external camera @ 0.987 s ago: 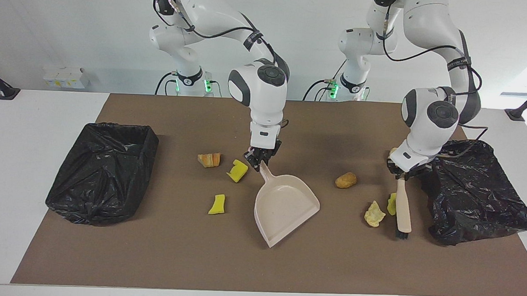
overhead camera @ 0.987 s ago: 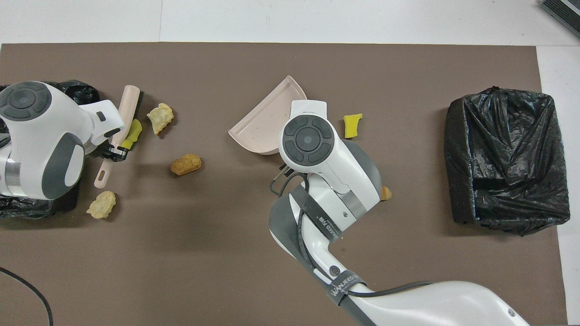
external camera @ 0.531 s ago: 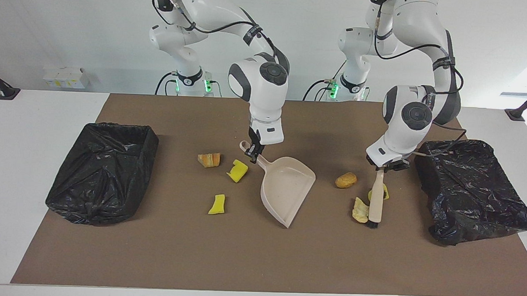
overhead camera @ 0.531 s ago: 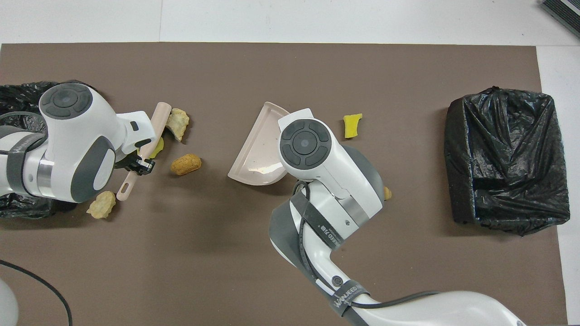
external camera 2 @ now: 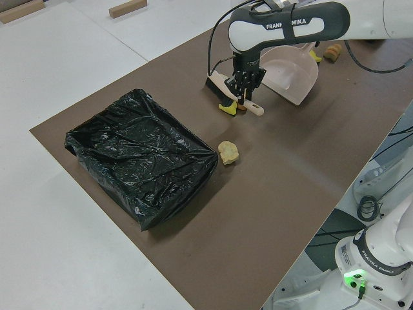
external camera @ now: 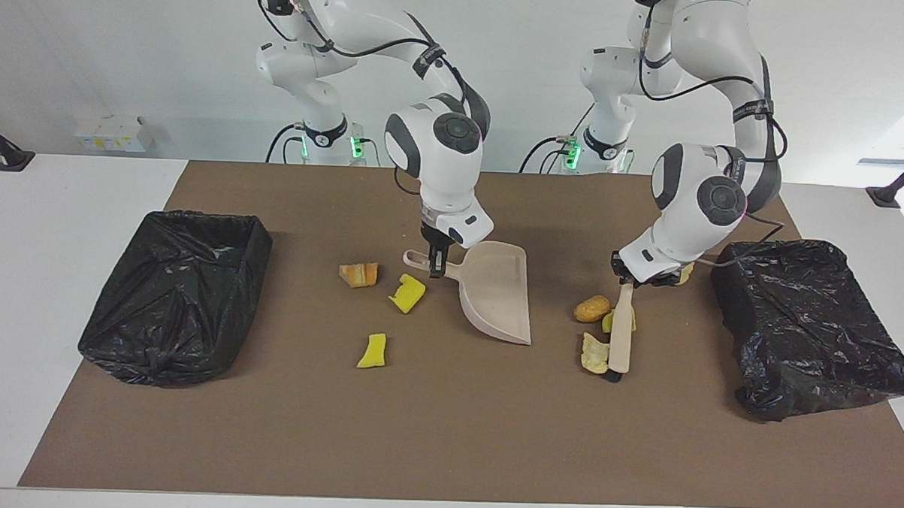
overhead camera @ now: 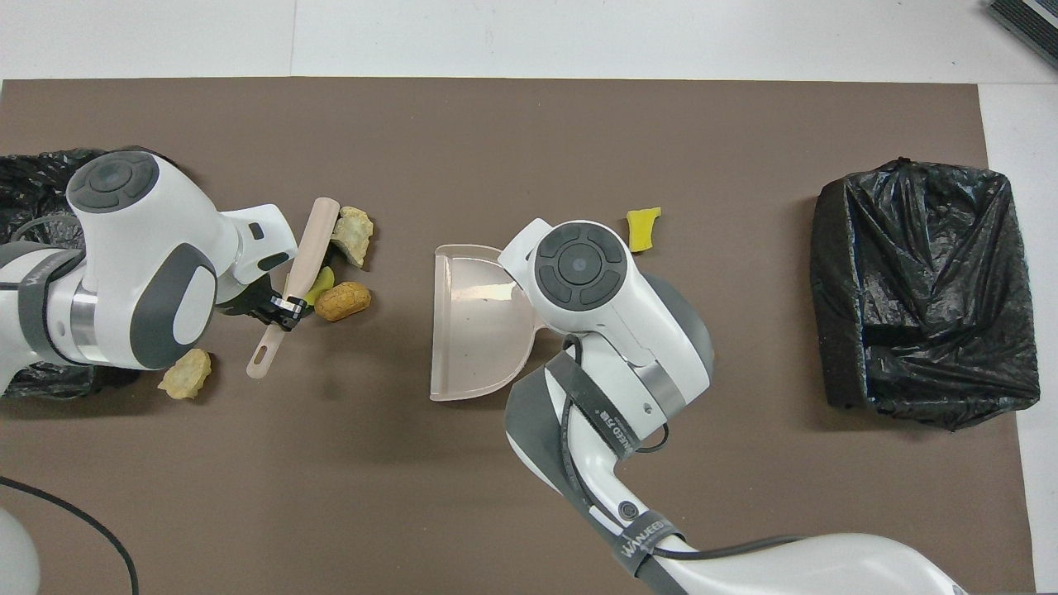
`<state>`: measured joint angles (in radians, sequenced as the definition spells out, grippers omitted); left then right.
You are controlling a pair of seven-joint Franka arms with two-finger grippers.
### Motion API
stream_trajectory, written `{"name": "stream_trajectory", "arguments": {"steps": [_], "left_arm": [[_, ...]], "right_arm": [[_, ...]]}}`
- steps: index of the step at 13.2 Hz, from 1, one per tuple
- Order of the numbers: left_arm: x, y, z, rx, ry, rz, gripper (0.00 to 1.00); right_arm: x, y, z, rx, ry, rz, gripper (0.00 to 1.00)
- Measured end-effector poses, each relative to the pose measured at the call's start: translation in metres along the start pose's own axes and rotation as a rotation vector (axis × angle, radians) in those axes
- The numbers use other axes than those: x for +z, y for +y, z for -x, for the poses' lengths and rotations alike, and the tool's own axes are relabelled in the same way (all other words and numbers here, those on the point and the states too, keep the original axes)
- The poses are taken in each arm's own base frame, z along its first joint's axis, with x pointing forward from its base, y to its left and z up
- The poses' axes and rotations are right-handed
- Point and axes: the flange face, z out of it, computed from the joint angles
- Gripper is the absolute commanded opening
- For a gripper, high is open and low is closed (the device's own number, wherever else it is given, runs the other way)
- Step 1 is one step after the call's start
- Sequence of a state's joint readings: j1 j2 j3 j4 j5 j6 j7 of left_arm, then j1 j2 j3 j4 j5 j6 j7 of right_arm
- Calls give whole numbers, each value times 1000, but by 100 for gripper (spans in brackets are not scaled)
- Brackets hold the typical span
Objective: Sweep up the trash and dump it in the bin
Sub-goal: 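Sweep bread and sponge pieces into the dustpan with the left gripper's brush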
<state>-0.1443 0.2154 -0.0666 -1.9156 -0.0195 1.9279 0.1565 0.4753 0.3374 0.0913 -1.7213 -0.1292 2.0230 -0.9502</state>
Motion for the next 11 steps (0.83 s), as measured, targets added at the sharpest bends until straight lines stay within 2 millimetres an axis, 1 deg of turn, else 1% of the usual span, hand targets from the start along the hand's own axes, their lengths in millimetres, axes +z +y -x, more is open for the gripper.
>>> {"name": "stream_trajectory", "arguments": {"steps": [2,4,6,8,11], "left_arm": [[0,24,-1,39,-10,-5,0],[1,41,2,67,-43,-6,0],[2,58,9,96,-82,-6,0],[5,83,17,125,-99,10,0],[7,109,24,134,-101,75,0]], "right_arm": [[7,-3,3,0,8,9,0],[12,-7,6,-1,17,21,0],[16,-9,7,-2,26,30,0],[19,-10,6,-1,31,34,0],[23,-11,6,0,38,40,0]]}}
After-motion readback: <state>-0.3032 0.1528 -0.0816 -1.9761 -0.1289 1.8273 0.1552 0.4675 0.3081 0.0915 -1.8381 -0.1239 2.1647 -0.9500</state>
